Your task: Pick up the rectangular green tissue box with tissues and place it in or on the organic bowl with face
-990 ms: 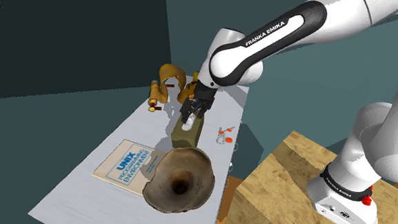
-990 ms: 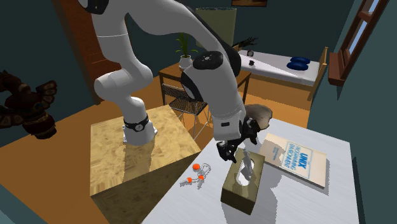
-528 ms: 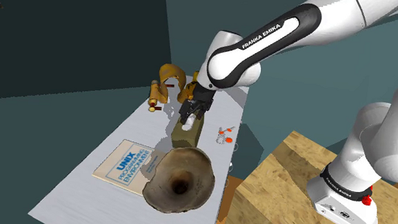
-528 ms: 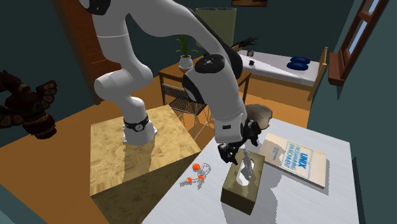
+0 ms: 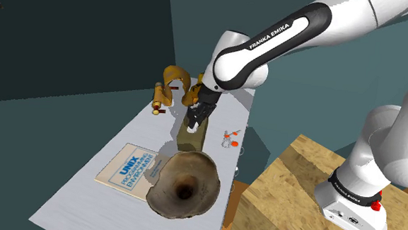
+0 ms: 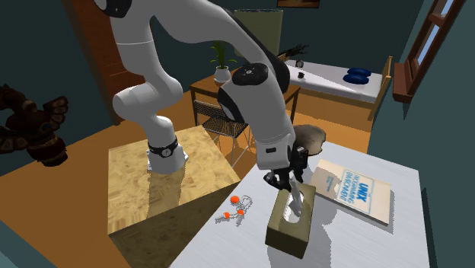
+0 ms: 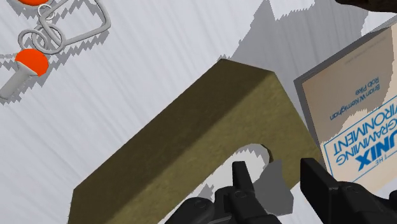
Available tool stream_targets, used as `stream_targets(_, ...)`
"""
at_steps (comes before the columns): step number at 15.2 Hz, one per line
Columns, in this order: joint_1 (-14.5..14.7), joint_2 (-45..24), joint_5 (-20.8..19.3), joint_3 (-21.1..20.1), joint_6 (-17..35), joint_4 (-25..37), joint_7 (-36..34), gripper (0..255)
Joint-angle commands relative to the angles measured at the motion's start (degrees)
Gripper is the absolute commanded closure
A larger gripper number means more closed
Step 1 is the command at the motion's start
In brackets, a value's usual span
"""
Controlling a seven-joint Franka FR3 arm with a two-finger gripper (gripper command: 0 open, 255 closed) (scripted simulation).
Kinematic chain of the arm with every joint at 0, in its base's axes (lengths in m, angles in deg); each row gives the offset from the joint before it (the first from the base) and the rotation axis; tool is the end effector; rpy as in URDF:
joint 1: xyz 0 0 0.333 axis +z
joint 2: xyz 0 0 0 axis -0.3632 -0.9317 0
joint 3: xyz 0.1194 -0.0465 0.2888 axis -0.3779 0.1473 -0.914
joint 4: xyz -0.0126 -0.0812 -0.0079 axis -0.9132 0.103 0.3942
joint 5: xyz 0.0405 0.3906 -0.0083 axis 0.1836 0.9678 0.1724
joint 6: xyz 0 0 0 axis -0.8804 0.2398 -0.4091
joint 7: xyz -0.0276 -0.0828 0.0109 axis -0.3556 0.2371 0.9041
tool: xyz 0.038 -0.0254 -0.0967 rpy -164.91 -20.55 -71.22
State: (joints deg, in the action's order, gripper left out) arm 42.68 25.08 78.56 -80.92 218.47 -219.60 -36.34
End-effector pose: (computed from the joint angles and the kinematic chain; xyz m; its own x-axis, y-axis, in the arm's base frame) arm 0.4727 0.2210 0.3629 0.9848 0.0415 0.1689 0.1010 -0.9270 -0.3613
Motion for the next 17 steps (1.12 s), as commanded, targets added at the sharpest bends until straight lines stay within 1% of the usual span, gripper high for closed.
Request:
stream_targets(1, 0.0, -0.1, -0.1, 0.0, 0.0, -0.2, 0.0, 255)
stream_targets(3, 0.0, -0.6, -0.1, 0.0, 0.0, 0.2, 0.1, 255)
stream_targets(17, -0.9, 5.6, -5.3, 0.5, -9.9, 4.5, -5.9, 255)
